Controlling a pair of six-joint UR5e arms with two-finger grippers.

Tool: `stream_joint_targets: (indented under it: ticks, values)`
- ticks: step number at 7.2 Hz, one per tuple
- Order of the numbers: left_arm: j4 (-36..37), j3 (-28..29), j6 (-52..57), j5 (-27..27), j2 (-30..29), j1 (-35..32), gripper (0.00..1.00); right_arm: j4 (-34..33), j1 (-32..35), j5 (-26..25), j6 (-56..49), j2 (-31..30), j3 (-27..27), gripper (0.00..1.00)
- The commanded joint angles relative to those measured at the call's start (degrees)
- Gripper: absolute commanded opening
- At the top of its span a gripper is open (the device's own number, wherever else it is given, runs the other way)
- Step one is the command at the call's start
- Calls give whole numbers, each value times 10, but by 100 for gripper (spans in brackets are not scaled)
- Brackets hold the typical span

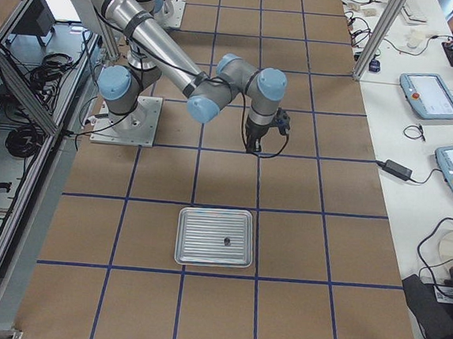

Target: Place bearing gear from tray to pile

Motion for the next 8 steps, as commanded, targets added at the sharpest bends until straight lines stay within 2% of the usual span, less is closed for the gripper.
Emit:
stream_joint_targets:
  ticks: [1, 3, 4, 5, 6, 7, 8]
  values:
    - [0, -1, 0, 0, 1, 0, 100, 35, 150, 35, 222, -19, 2, 3]
    - [0, -3, 0, 0, 2, 0, 100, 16, 308, 40, 414, -1, 1, 3]
    - [0, -2, 0, 0, 1, 0, 100, -20, 364, 42, 472, 19, 1, 3]
    - [0, -3, 0, 0, 2, 0, 100, -59, 423, 66, 538, 49, 0, 3]
    - [0, -3, 0, 0, 2, 0, 100, -124, 473, 67, 584, 93, 1, 3]
    - [0, -3, 0, 0, 3, 0, 100, -163, 498, 70, 607, 125, -5, 4]
    - [0, -3, 0, 0, 3, 0, 100, -173, 503, 72, 609, 138, -4, 4]
